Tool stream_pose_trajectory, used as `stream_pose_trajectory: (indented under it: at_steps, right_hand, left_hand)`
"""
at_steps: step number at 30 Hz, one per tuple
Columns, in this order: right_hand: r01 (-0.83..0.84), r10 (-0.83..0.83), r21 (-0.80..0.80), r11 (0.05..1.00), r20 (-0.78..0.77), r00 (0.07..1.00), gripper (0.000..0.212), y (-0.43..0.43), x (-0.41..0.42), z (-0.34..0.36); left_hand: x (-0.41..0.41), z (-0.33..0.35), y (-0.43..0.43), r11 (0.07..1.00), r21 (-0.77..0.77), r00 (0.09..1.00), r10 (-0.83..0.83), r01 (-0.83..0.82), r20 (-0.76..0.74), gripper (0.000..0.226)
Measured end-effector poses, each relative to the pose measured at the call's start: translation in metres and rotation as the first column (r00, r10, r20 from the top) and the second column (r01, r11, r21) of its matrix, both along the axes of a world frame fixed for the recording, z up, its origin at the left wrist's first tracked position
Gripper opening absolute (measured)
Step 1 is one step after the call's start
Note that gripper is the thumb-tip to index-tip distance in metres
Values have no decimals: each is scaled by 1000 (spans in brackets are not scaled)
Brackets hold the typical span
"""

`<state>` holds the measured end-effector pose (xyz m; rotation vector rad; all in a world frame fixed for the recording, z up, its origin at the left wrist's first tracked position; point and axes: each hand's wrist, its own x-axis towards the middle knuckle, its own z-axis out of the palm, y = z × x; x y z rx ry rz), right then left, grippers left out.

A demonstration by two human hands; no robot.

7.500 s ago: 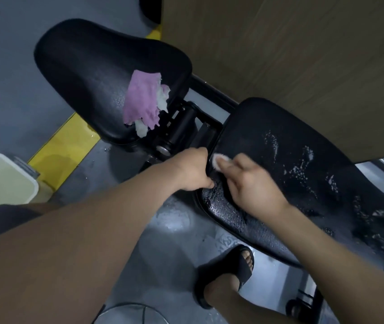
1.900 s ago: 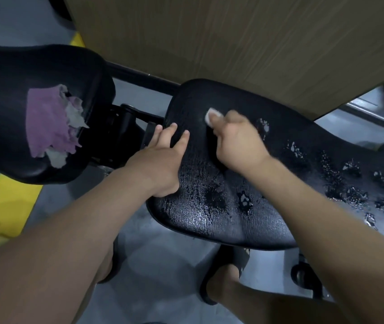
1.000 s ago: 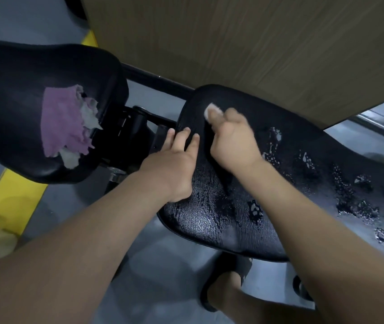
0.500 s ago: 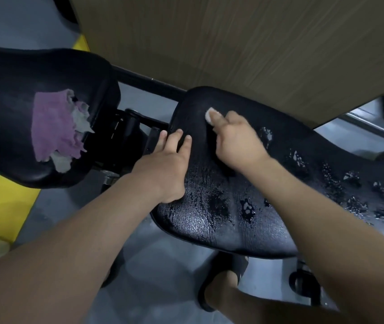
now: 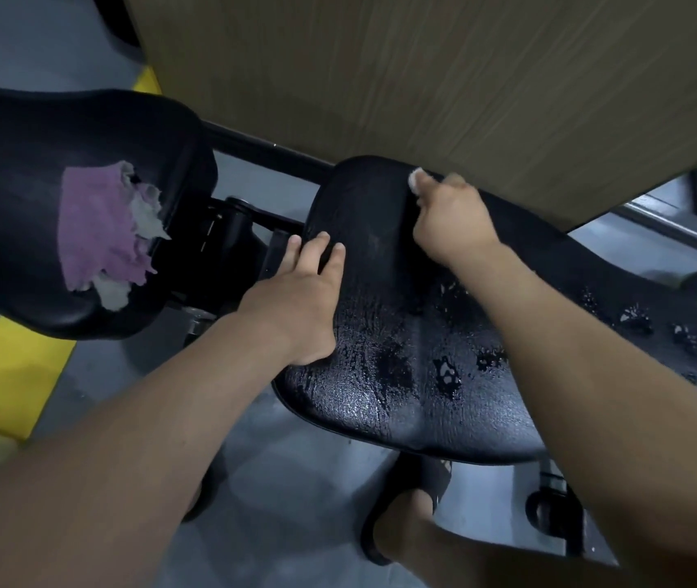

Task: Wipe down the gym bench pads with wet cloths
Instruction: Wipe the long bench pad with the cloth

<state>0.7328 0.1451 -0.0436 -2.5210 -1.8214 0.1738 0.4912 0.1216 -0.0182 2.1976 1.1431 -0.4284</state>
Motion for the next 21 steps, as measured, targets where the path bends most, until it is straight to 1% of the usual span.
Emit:
stream_pose_trajectory:
  at_steps: [1,2,3,4,6,8,9,10,12,13,14,16,18,20,21]
  right_hand:
    - [50,-50,-8,999,-6,999,57,7,-1,-1]
    - [67,-67,-3,998,-17,998,54,11,-8,-1]
    - [49,-48,10,999,-15,999,52,10,-19,-2]
    - [-10,10,31,999,-12,1000,52,2,-30,-4]
    - [-183,186,75,980,-25,982,56,-29,-47,-4]
    - [-293,297,89,952,-42,954,59,-56,-40,-1]
    - [-288,291,76,955,-21,957,59,-61,-29,3]
    - [-241,241,51,969,11,970,59,-62,-16,3]
    - [-100,98,29,995,61,993,59,-61,-2,4]
    - [-63,60,37,997,72,996,57,-64,-8,3]
    - [-67,65,50,996,53,996,56,-69,-21,1]
    - [-170,172,68,983,-28,985,56,-89,-58,-1]
    - [-328,332,57,943,-99,938,58,-118,-88,0]
    - [-411,415,58,910,-107,904,62,-130,-89,7]
    - [-400,404,61,915,-82,911,63,-126,-82,9]
  left_hand:
    - [-1,0,0,1000,0,1000,-4,4,2,121]
    - [-2,0,1,1000,1,1000,-6,6,0,122]
    - [-3,-1,1,1000,2,1000,-6,6,-6,123]
    - [-2,-1,1,1000,3,1000,-7,7,-13,125]
    - [-1,-2,2,1000,9,1000,-7,7,-22,127]
    - [-1,-2,2,1000,7,1000,-3,4,-27,128]
    - [-2,-1,2,1000,1,1000,-4,4,-27,128]
    - [-3,0,2,1000,-4,1000,-6,6,-26,128]
    - [-4,1,2,1000,-9,1000,-10,10,-23,129]
    - [-5,1,2,1000,-9,1000,-13,12,-22,129]
    - [-6,2,2,1000,-7,1000,-14,14,-22,130]
    - [-7,2,2,1000,0,1000,-17,17,-21,131]
    - [-8,1,2,1000,6,999,-19,19,-26,131]
    - [-7,0,2,1000,8,999,-16,17,-30,130]
    - [-7,0,2,1000,6,999,-14,14,-30,129]
